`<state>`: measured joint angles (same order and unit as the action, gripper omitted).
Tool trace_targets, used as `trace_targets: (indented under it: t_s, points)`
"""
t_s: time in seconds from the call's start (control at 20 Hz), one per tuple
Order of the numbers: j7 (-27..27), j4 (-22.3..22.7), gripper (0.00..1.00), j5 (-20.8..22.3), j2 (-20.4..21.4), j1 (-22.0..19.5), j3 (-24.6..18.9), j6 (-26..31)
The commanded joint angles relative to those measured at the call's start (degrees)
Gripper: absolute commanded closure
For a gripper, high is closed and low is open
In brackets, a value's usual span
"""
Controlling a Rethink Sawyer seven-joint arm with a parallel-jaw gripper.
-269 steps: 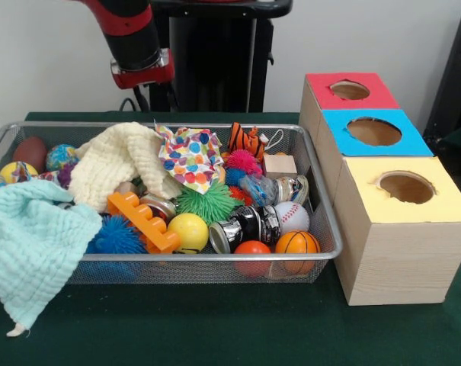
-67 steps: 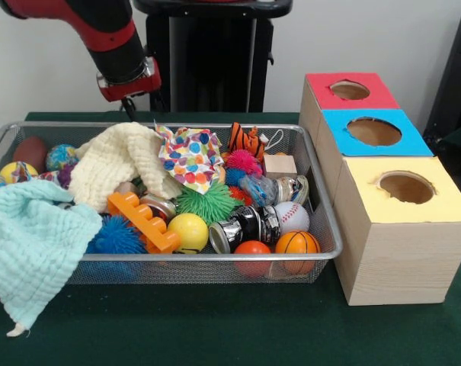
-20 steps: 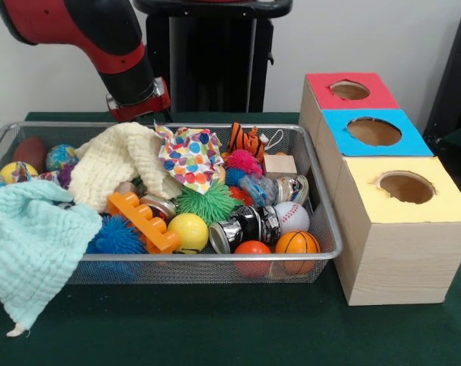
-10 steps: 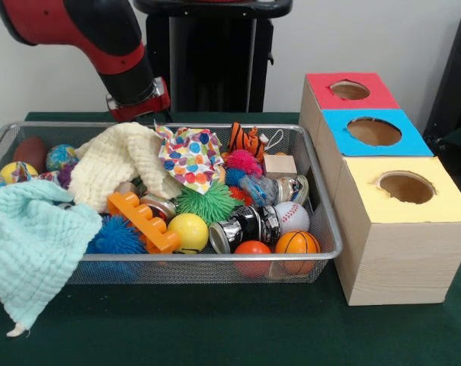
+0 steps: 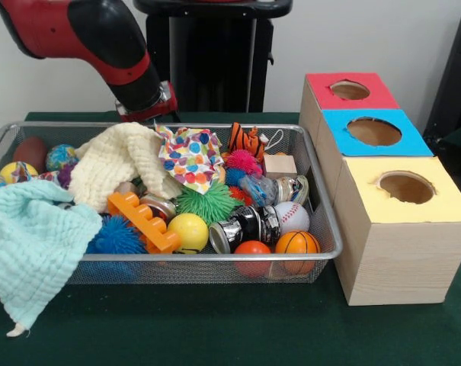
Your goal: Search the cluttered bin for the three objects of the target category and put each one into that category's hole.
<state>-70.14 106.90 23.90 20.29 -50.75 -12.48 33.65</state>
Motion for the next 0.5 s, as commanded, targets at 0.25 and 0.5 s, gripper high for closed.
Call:
trace_targets:
  t_s: [0.25,0.5]
  points:
    - [-3.7,-11.8,1.0,-0.8,-8.7,-1.8,-6.1,-9.1]
    - [-4.4,-12.6,1.0,-0.8,-8.2,-0.3,-4.9,-6.7]
